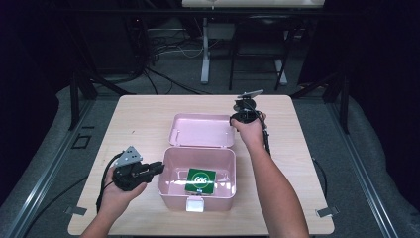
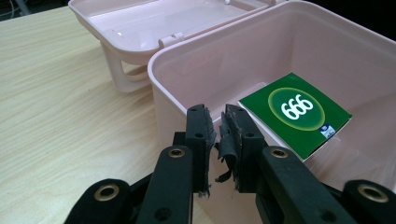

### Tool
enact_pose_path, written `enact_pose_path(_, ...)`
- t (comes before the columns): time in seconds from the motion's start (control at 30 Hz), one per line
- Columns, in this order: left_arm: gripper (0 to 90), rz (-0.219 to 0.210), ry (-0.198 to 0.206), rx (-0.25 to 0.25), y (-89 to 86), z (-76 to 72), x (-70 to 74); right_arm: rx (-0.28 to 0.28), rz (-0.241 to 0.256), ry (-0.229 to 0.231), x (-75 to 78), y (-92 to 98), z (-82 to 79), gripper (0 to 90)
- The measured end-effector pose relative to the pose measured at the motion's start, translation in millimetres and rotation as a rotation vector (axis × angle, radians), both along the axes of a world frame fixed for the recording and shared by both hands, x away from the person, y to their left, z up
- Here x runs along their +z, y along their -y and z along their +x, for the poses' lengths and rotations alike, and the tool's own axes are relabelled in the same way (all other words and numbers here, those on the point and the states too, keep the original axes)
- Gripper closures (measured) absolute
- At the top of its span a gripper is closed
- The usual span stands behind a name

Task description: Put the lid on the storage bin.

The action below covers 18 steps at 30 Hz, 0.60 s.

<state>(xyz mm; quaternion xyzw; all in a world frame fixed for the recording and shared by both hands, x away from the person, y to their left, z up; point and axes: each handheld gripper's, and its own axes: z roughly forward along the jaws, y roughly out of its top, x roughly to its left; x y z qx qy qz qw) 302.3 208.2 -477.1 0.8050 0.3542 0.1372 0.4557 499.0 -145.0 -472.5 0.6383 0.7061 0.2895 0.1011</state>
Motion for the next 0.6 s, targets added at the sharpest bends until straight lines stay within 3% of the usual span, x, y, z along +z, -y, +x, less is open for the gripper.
enact_pose_path(0.3,80.0,0.000,-0.002,0.001,-0.2,0.5,0.0,0.006,-0.001,-0.030,-8.3,-7.4,2.2,78.2)
enact_pose_path(0.6,80.3,-0.012,-0.009,0.003,-0.6,0.8,-0.2,-0.020,0.012,-0.025,-2.5,-7.2,1.1,81.1)
